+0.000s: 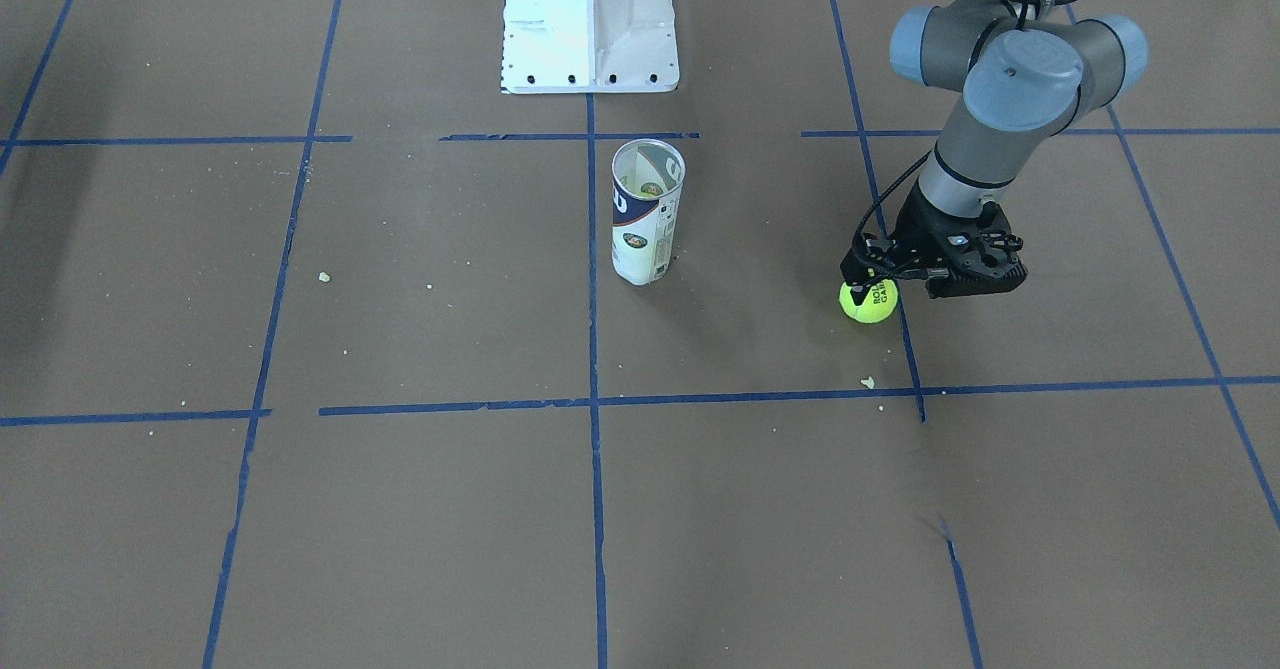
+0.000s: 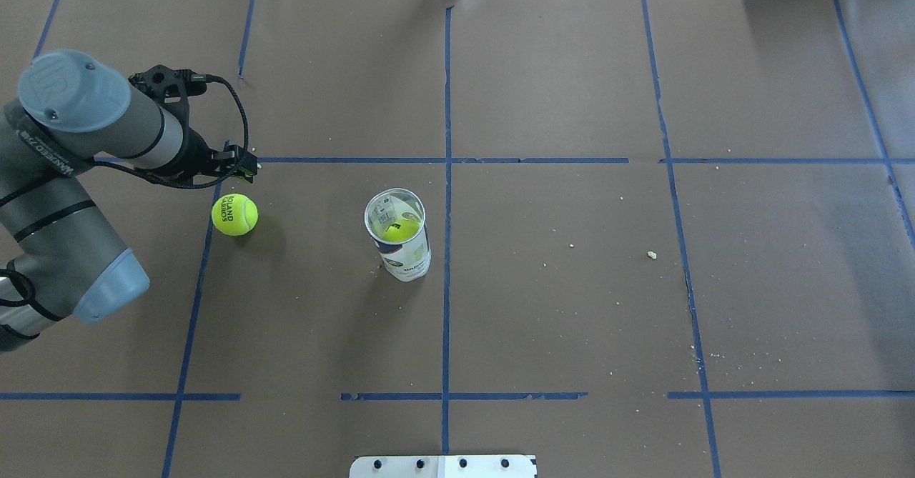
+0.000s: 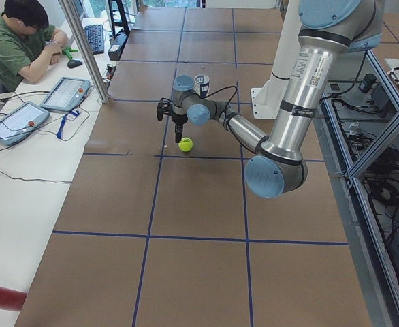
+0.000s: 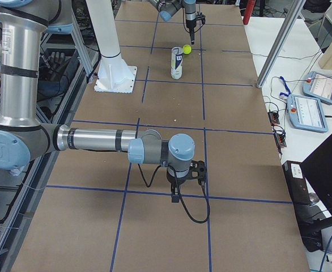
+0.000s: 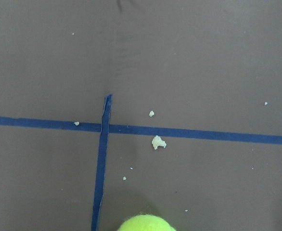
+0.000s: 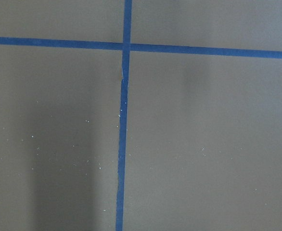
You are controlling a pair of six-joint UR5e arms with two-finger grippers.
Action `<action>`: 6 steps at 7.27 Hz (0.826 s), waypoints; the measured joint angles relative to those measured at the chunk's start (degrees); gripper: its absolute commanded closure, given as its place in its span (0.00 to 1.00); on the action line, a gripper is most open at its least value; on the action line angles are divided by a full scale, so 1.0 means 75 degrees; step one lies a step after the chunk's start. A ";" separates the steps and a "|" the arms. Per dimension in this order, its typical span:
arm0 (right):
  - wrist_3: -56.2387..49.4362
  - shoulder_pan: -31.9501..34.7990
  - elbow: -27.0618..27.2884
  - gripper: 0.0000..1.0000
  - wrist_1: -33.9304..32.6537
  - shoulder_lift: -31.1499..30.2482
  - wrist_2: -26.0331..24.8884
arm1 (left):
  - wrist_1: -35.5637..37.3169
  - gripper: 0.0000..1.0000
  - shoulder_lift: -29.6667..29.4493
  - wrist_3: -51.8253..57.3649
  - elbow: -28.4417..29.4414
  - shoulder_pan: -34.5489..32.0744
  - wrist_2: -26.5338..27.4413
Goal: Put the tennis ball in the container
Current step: 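Move the left gripper over the loose yellow-green tennis ball, then lower the left gripper and close it around the tennis ball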
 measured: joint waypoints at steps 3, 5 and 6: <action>0.0000 0.0000 0.0000 0.00 -0.0003 0.0001 0.0000 | -0.0016 0.00 0.0002 -0.0123 0.0152 0.0191 0.0142; 0.0000 0.0000 -0.0002 0.00 -0.0005 0.0003 0.0000 | -0.0112 0.00 -0.0013 -0.0130 0.0351 0.0348 0.0241; 0.0000 0.0000 -0.0002 0.00 -0.0003 0.0003 0.0000 | -0.0315 0.00 -0.0015 -0.0117 0.0532 0.0404 0.0254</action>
